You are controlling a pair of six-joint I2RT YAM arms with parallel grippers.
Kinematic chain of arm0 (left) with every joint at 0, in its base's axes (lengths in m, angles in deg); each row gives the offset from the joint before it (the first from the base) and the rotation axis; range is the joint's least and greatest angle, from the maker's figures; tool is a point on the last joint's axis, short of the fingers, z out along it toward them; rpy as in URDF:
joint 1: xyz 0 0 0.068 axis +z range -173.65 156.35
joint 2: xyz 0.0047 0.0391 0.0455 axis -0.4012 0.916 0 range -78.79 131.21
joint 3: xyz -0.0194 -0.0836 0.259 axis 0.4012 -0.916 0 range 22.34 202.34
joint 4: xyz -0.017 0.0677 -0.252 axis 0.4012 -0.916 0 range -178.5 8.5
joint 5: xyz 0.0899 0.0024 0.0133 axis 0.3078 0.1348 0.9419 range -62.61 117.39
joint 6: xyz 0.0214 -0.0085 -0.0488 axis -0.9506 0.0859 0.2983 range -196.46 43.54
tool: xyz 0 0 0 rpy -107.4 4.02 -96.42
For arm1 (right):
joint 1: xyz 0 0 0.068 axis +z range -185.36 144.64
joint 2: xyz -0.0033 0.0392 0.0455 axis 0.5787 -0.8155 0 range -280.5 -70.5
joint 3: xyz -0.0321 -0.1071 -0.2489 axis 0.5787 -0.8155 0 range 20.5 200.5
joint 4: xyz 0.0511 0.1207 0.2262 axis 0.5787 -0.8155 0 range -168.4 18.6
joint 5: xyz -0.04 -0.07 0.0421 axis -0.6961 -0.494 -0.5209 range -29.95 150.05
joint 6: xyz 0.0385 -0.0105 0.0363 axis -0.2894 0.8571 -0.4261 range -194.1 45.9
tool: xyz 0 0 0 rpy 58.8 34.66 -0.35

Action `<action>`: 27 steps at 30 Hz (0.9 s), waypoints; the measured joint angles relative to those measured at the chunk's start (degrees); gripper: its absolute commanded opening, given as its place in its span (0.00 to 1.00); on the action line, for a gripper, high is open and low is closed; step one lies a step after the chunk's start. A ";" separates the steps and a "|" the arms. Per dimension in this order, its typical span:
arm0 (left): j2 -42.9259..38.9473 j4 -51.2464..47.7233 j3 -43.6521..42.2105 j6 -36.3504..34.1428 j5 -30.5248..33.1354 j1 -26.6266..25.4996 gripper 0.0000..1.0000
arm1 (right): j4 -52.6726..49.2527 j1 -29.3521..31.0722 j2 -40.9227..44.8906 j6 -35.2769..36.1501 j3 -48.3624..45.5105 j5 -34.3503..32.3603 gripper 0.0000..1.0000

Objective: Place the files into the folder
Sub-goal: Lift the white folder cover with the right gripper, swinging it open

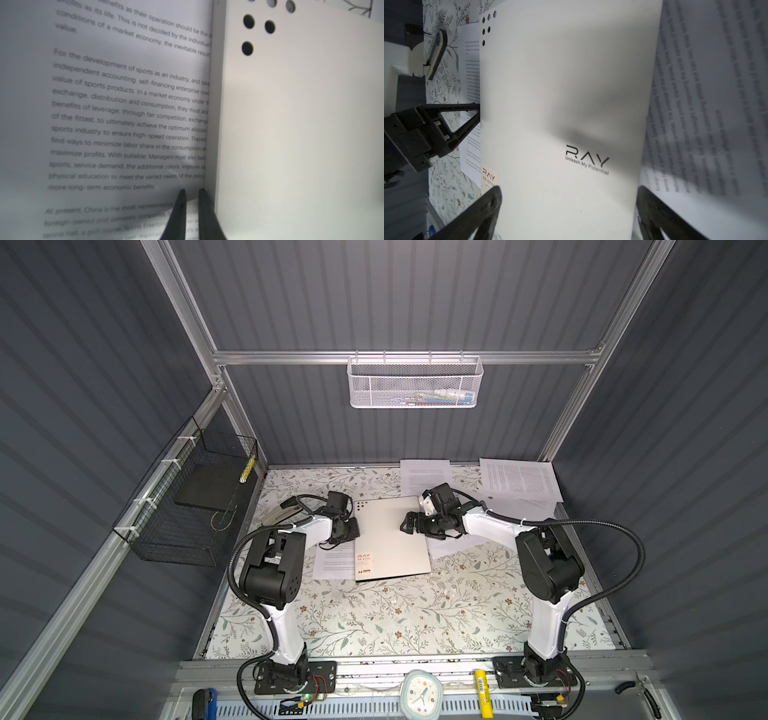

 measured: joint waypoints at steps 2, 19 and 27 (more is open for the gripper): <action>0.00 -0.39 0.15 0.02 0.46 -0.35 0.22 | -1.77 0.92 0.72 1.07 0.87 -2.56 0.99; 0.11 -0.81 0.42 0.46 0.92 -1.40 0.23 | -13.49 8.66 1.31 6.97 7.08 -20.74 0.99; 0.11 -0.74 0.44 0.46 0.74 -1.40 0.24 | -1.66 6.80 10.43 4.61 -4.22 -13.09 0.99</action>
